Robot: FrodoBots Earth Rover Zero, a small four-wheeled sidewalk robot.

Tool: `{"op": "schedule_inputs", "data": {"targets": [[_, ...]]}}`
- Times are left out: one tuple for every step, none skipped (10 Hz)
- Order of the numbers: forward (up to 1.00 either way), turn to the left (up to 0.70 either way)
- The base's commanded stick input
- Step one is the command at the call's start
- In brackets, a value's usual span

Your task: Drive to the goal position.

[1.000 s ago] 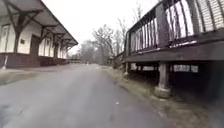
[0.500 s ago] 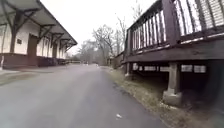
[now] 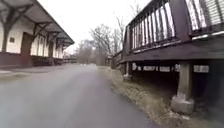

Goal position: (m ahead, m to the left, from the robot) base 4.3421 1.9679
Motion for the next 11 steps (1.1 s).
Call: {"op": "schedule_inputs", "data": {"targets": [[0.70, 0.35], [0.70, 0.35], [0.70, 0.35], [0.70, 0.35], [0.70, 0.35], [0.70, 0.35], [0.70, 0.35], [0.70, 0.35], [0.70, 0.35], [0.70, 0.35], [0.70, 0.35]]}}
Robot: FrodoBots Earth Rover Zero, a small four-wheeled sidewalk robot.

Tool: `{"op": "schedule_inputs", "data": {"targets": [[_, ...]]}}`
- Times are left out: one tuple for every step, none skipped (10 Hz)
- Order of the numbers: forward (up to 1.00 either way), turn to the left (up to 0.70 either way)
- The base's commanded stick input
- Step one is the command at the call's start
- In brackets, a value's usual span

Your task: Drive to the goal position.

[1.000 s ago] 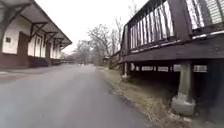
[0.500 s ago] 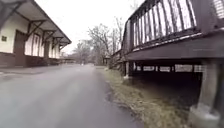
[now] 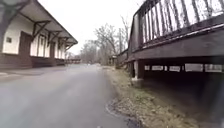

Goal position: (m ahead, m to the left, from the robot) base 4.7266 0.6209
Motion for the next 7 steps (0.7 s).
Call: {"op": "schedule_inputs", "data": {"targets": [[0.70, 0.35], [0.70, 0.35], [0.70, 0.35], [0.70, 0.35], [0.70, 0.35], [0.70, 0.35], [0.70, 0.35]]}}
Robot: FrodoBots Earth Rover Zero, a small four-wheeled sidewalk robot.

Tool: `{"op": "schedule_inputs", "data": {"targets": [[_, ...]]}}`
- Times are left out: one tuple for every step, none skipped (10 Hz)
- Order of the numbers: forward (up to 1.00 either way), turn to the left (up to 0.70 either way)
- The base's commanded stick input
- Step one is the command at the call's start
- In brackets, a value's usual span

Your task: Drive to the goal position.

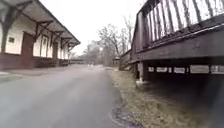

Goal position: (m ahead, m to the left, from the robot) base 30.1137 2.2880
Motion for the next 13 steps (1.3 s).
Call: {"op": "schedule_inputs", "data": {"targets": [[0.70, 0.35], [0.70, 0.00], [0.70, 0.00], [0.70, 0.00], [0.70, 0.00], [0.70, 0.00], [0.70, 0.00], [0.70, 0.35], [0.70, 0.35], [0.70, 0.35], [0.70, 0.32], [0.70, 0.21], [0.70, 0.11]]}}
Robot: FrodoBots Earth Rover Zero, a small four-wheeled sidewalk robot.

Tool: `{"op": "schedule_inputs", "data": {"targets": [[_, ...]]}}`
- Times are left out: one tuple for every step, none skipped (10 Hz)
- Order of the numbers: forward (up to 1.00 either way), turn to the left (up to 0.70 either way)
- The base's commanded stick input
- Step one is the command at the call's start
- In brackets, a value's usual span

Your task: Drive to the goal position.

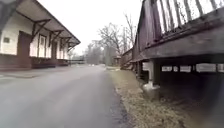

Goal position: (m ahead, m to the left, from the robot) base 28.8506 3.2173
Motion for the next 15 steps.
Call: {"op": "schedule_inputs", "data": {"targets": [[0.70, 0.01], [0.70, 0.00], [0.70, 0.00], [0.70, 0.00], [0.70, 0.35], [0.70, 0.35], [0.70, 0.35], [0.70, 0.35], [0.70, 0.35], [0.70, 0.35], [0.70, 0.00], [0.70, 0.00], [0.70, 0.00], [0.70, 0.00], [0.70, 0.00]]}}
